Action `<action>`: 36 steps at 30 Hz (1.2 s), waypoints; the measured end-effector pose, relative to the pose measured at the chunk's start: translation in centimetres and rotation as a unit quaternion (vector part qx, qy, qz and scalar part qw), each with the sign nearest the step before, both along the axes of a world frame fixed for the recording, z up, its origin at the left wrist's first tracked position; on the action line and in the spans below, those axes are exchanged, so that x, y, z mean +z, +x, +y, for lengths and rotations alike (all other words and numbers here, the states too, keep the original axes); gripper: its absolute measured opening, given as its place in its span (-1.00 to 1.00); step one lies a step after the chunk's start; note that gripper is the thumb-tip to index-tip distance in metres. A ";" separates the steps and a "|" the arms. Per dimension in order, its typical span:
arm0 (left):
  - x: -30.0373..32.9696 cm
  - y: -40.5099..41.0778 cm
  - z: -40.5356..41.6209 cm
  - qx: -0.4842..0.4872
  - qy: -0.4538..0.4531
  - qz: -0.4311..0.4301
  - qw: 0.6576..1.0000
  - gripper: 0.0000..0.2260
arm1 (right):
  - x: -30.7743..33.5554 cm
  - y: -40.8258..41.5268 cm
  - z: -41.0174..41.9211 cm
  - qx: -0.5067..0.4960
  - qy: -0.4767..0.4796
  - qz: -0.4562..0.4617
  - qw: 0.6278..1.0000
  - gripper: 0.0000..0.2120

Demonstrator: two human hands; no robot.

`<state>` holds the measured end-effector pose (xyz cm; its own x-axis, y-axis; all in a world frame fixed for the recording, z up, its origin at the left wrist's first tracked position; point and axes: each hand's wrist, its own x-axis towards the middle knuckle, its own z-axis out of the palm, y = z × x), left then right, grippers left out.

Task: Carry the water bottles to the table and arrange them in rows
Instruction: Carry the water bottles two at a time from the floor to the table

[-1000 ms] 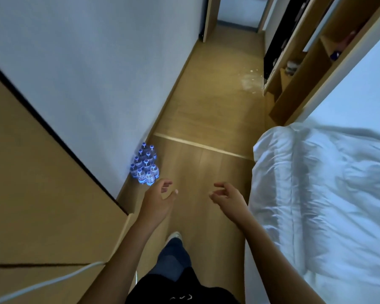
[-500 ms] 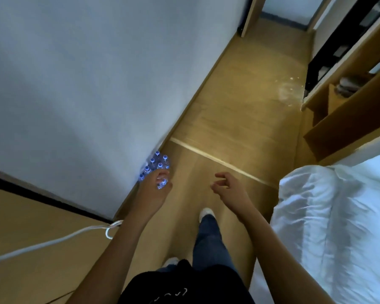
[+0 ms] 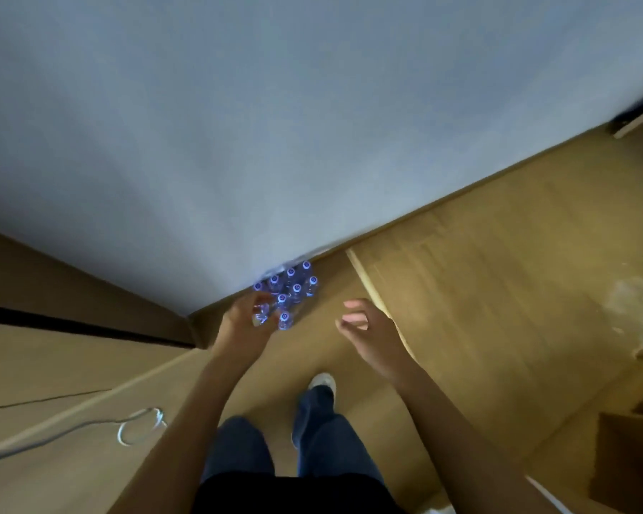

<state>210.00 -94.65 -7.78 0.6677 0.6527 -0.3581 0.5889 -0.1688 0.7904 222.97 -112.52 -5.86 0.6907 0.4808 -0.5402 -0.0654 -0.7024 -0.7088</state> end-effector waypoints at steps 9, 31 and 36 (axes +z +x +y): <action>-8.5 0.7 3.2 0.093 -0.002 0.063 0.994 -0.76 | -8.9 5.1 4.4 0.095 -0.049 0.042 0.993 -0.61; -50.7 -0.7 6.5 0.048 -0.021 0.133 0.990 -0.69 | -51.6 5.5 10.5 0.165 -0.048 0.024 0.985 -0.42; -61.2 0.3 6.1 -0.023 0.037 0.107 0.993 -0.58 | -62.3 6.5 10.4 0.233 -0.031 -0.024 0.972 -0.31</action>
